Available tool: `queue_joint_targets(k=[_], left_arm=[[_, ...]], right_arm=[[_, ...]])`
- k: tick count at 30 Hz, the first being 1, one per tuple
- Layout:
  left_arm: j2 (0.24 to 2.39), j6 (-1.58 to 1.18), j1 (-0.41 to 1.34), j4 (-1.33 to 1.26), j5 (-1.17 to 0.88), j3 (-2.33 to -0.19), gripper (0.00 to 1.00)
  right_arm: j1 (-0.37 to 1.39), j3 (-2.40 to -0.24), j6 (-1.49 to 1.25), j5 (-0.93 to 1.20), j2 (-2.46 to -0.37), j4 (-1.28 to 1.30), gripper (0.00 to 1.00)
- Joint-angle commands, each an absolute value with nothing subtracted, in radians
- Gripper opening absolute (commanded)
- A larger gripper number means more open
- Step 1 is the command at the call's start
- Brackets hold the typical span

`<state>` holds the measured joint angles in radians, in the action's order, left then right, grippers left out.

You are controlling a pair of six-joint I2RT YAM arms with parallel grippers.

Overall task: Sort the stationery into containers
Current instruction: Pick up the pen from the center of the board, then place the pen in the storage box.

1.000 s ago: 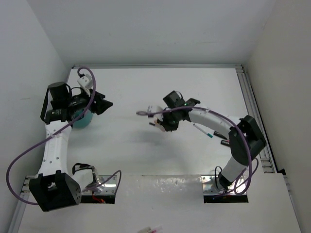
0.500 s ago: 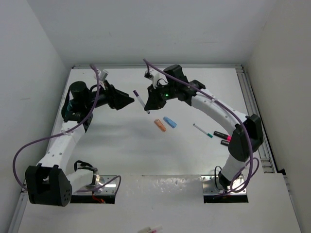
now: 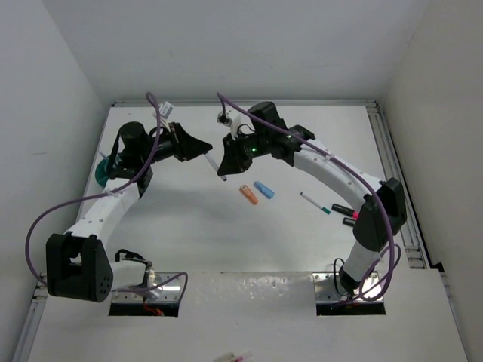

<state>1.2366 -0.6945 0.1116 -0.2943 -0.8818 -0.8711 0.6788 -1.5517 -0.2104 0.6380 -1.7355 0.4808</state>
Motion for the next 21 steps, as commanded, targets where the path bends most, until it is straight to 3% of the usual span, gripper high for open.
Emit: queue_joint_targets(k=[1,2,4,5,6,9,15,21], left_arm=[[1.220,-0.713,0.117,-0.370,-0.884,-0.919,0.27],[1.215,-0.704,0.115,-0.364,-0.888,-0.919,0.12],[1.188,-0.649,0.098,-0.316,-0.891,-0.923,0.00],[1.175,-0.622,0.089,-0.289,-0.891,-0.922,0.00],[1.148,-0.586,0.057,-0.211,-0.891,-0.930,0.00],[1.091,-0.364,-0.058,0.044,-0.876,-0.997,0.00],[1.058,0.105,-0.377,0.382,-0.749,-1.124,0.00],[1.091,0.206,-0.615,0.277,-0.730,-1.072,0.00]], right_arm=[[0.695,-1.598,-0.213,0.661,-1.744,0.466,0.00],[0.696,-1.600,-0.218,0.651,-1.747,0.466,0.00],[0.696,-1.608,-0.219,0.640,-1.752,0.482,0.20],[0.693,-1.608,-0.221,0.629,-1.747,0.486,0.32],[0.690,-1.605,-0.228,0.620,-1.741,0.488,0.57],[0.663,-1.582,-0.219,0.588,-1.709,0.512,0.71],[0.597,-1.499,-0.204,0.540,-1.666,0.514,0.72],[0.595,-1.474,-0.204,0.525,-1.674,0.496,0.72]])
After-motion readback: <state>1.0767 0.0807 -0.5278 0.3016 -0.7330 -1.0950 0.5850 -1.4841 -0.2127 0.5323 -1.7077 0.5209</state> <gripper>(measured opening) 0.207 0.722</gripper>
